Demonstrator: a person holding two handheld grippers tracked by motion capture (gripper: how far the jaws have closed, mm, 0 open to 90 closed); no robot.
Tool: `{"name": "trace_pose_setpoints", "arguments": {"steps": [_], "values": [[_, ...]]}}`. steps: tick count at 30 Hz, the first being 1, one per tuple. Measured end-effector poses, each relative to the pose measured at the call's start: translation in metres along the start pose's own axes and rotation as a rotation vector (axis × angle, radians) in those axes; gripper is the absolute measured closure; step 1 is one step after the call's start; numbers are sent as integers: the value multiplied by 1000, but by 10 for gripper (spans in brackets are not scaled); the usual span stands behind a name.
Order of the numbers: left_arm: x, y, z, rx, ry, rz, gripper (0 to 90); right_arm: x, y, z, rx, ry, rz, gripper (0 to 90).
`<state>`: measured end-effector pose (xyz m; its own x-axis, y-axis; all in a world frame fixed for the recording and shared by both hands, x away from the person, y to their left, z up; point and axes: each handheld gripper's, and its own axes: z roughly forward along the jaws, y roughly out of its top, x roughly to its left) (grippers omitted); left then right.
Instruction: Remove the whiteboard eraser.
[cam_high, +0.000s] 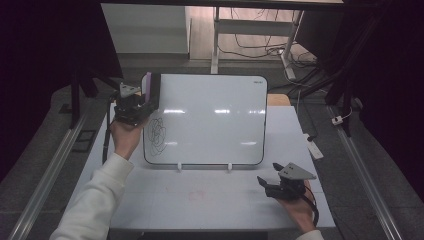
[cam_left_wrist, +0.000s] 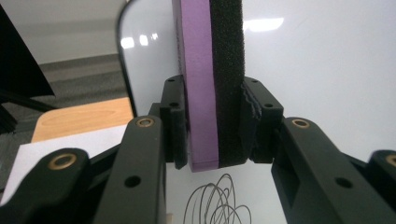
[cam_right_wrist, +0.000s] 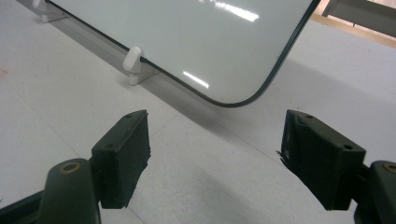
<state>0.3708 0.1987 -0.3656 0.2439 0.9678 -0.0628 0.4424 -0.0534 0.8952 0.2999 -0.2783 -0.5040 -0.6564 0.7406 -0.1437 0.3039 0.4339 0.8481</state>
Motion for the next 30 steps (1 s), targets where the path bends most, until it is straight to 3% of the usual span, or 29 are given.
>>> {"name": "trace_pose_setpoints", "arguments": {"steps": [6,12,20,27,30], "values": [[-5,-12,-22,-15,-52,40,648,1,1,-1,-6,1,4,234],[-20,-43,-38,0,-129,98,647,6,8,-2,-32,33,25,235],[-45,-83,-46,30,-206,156,647,15,20,-3,-88,79,84,259],[-62,-111,-49,59,-282,220,646,19,28,-2,-101,118,120,259],[-69,-123,-48,76,-301,250,646,22,33,2,-101,153,167,252]]}}
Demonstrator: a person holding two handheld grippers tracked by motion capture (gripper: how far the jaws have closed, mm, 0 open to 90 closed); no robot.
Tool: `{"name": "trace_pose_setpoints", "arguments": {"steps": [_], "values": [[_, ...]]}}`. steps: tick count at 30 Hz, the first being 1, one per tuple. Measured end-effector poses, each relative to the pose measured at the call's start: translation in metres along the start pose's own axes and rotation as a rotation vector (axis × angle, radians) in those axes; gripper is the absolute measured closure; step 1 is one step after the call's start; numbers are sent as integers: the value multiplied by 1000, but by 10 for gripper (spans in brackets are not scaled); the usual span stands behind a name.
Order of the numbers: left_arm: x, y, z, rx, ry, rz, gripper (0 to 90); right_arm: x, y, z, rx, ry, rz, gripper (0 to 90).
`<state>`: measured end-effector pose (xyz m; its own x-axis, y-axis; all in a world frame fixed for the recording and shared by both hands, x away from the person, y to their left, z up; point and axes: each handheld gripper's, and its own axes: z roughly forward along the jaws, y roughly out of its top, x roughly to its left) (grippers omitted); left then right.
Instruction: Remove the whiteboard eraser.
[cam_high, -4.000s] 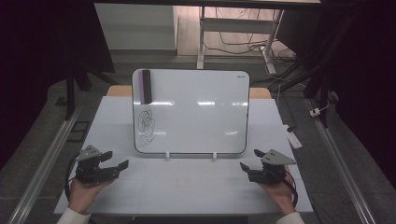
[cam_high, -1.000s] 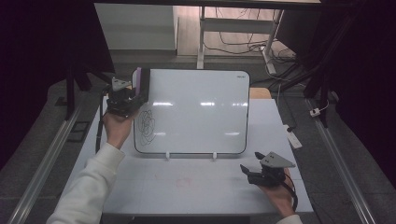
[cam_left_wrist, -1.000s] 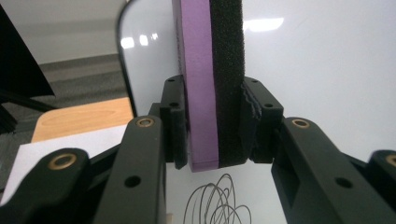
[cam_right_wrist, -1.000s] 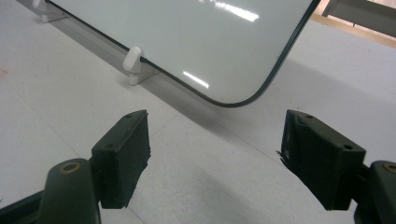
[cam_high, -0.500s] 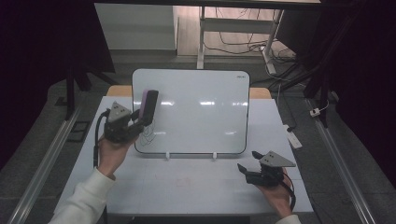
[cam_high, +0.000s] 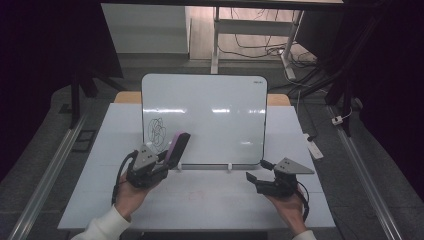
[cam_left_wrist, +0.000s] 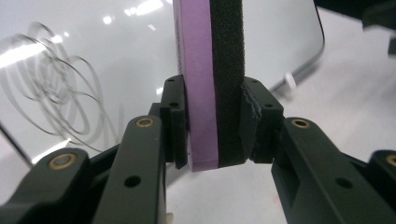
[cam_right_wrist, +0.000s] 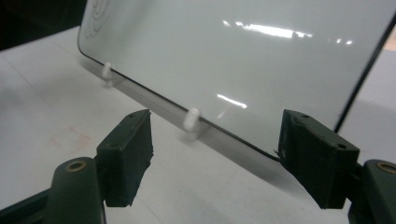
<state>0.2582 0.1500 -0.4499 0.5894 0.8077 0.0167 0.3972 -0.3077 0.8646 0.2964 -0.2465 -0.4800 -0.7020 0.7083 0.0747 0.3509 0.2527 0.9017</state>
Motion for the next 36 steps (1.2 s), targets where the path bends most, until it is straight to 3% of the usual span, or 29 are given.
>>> {"name": "trace_pose_setpoints", "arguments": {"steps": [4,8,22,30,36], "values": [[-12,-11,9,21,-16,36,646,9,6,6,1,28,6,246],[-22,-19,17,44,-41,53,646,28,15,19,14,91,2,240],[-49,-24,31,43,-52,122,646,62,40,60,38,229,62,229],[-59,-23,38,42,-62,142,645,64,43,72,51,241,116,232],[-64,-23,39,35,-76,151,645,65,42,77,55,246,124,238]]}}
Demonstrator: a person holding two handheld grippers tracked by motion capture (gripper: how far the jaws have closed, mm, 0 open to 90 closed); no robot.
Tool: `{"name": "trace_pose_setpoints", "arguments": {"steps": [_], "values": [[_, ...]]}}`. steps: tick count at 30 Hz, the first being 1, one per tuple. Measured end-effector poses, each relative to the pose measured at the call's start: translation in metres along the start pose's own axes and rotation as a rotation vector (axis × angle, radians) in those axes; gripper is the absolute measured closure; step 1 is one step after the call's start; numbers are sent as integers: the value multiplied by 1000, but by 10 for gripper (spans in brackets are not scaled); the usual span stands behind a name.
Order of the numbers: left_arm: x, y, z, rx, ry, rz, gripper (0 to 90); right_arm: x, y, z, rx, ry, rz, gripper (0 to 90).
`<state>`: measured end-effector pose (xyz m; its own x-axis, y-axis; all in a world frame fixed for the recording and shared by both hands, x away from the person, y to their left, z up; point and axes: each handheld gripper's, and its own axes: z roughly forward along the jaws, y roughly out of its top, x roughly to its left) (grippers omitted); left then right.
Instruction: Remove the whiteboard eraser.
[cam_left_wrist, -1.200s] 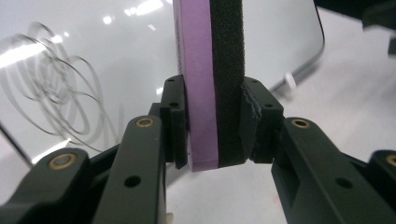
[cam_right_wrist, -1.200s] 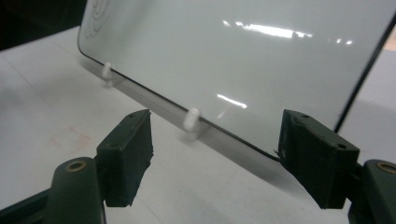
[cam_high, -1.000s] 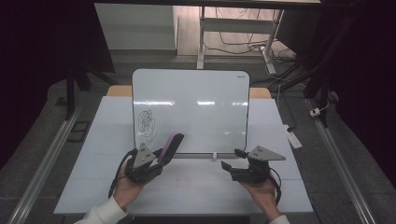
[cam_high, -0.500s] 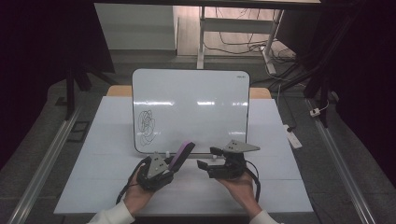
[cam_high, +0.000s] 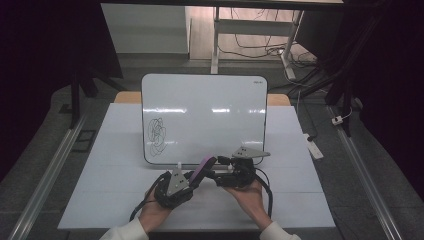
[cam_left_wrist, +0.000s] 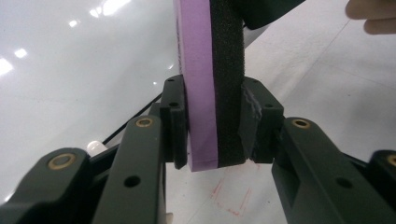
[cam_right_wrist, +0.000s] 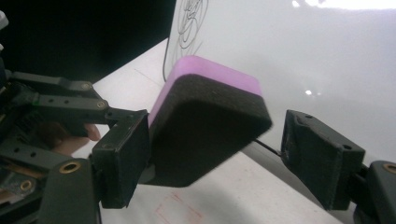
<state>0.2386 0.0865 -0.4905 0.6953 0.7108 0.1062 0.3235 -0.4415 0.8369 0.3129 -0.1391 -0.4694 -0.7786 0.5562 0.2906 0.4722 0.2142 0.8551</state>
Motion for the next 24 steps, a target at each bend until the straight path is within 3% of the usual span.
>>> {"name": "trace_pose_setpoints", "arguments": {"steps": [10,16,21,24], "values": [[-5,1,0,-8,-6,1,643,1,0,3,-9,22,22,305],[-3,1,1,-10,-43,-6,606,0,0,0,-20,36,25,359],[2,2,1,10,-104,-10,438,-1,-1,-1,-17,54,-18,368],[10,2,-5,7,-171,-21,305,-4,-1,-6,-15,90,-68,370]]}}
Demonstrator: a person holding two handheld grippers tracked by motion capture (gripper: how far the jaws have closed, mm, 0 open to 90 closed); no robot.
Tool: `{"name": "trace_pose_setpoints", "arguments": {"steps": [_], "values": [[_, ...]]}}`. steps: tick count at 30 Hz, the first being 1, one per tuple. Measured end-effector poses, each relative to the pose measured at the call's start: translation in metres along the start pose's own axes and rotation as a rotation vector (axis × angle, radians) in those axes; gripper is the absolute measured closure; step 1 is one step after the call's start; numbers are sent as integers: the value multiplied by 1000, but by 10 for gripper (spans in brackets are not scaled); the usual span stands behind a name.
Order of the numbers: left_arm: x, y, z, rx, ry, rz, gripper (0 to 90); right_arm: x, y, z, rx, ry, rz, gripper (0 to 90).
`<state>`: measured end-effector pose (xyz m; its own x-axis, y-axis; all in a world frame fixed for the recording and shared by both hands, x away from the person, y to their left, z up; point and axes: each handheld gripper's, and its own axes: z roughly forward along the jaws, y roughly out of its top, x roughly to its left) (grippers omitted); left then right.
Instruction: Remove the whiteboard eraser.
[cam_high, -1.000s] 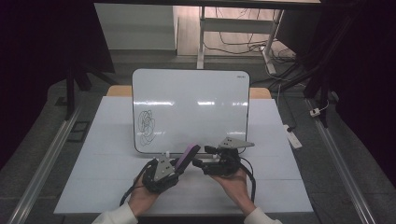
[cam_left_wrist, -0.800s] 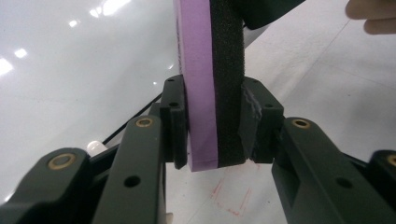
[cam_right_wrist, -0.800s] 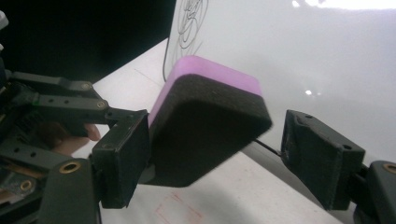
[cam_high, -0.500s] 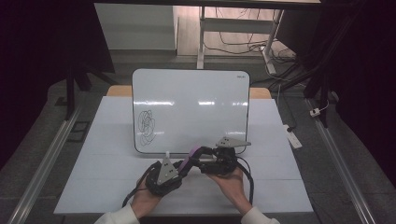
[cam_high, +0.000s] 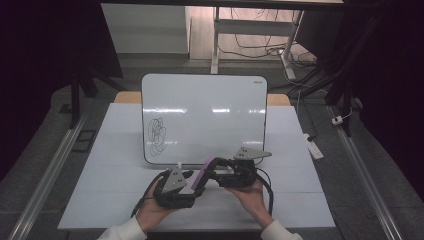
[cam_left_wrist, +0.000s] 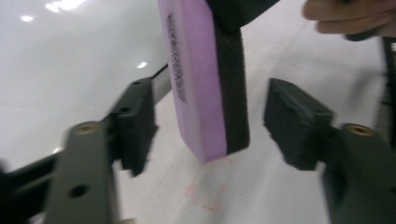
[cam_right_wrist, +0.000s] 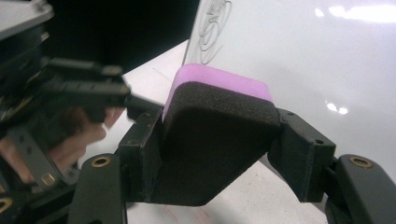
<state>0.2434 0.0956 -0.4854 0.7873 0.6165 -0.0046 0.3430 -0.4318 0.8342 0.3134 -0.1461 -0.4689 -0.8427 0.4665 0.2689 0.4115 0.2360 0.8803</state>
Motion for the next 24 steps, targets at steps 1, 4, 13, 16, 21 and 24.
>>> {"name": "trace_pose_setpoints", "arguments": {"steps": [1,4,13,16,21,24], "values": [[3,0,-2,2,-22,-10,296,-1,0,-2,3,3,-11,370],[14,0,-7,7,-85,-37,270,-4,0,-6,4,30,-31,371],[35,1,-5,11,-299,-64,217,-15,-1,-21,25,163,-116,370],[35,3,2,20,-365,-61,207,-14,0,-22,28,212,-136,370],[35,5,13,46,-450,-40,214,-12,-1,-21,25,268,-160,371],[37,6,18,48,-482,-46,242,-11,-1,-20,26,287,-173,371]]}}
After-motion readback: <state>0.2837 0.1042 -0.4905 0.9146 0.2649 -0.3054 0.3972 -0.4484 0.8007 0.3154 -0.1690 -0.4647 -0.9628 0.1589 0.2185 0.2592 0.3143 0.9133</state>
